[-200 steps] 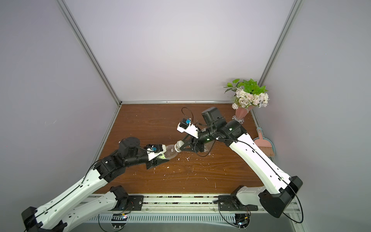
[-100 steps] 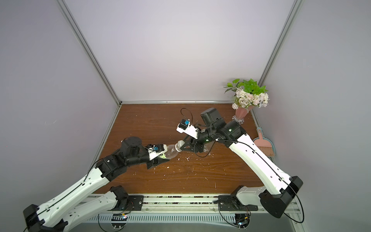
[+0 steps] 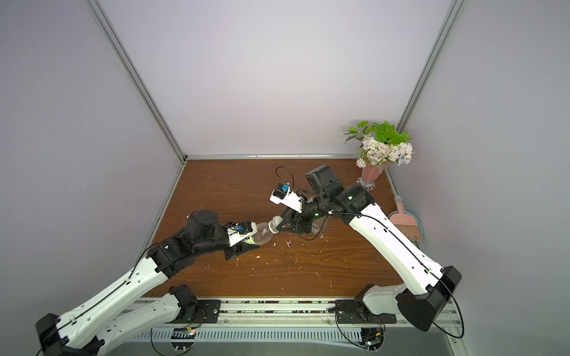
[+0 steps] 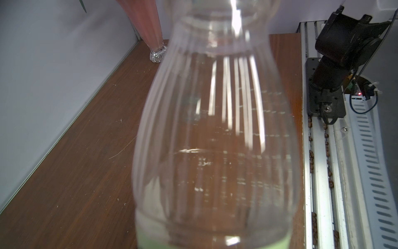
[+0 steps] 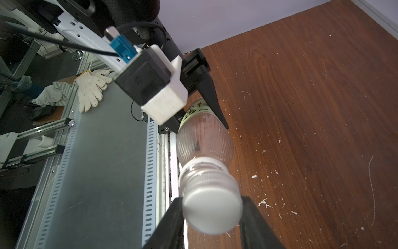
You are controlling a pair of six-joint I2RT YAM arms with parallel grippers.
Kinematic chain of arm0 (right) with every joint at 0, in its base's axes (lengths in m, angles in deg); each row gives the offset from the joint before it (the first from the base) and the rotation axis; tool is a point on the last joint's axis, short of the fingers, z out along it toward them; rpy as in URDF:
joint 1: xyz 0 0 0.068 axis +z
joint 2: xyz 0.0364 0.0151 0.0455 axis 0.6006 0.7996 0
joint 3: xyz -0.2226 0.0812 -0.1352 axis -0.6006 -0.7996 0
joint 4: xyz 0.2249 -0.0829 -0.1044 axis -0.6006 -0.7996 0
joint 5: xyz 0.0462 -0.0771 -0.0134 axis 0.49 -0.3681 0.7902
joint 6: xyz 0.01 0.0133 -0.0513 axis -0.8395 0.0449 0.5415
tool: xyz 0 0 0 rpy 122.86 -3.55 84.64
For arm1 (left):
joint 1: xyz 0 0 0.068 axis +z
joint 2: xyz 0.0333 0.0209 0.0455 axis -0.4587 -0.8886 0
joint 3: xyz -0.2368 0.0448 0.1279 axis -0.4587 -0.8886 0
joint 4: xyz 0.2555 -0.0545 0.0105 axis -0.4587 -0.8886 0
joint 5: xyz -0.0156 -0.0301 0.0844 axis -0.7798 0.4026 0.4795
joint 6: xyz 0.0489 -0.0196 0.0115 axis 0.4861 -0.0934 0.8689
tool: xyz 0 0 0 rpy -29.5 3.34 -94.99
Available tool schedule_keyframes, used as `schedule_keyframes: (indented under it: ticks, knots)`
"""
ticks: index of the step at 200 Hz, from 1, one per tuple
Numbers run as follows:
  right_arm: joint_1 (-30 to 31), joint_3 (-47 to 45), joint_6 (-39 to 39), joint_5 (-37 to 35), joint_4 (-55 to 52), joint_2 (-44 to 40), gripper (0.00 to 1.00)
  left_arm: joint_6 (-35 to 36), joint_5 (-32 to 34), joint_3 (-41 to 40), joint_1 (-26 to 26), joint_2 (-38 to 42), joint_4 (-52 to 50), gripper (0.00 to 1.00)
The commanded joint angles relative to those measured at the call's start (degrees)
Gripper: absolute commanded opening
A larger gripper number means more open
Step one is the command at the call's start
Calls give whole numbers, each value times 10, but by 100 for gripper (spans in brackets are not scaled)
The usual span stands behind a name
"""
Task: Screw on the bottle caps
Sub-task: Screw the bottle cap onto the plastic bottle.
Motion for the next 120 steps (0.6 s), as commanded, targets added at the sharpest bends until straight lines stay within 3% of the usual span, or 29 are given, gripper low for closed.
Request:
schedule_keyframes:
  ticks: [1, 36, 70, 120]
  knots:
    - [27, 13, -15, 42, 3, 31, 29, -1, -27, 27, -7, 8, 80, 44]
    - [33, 11, -50, 67, 17, 45, 28, 12, 8, 32, -7, 7, 87, 43]
    - [41, -25, -94, 76, 43, 44, 26, 21, 63, 24, -6, 17, 156, 43]
    - [43, -97, -235, 104, 167, 38, 24, 59, 115, 22, -7, 10, 225, 44]
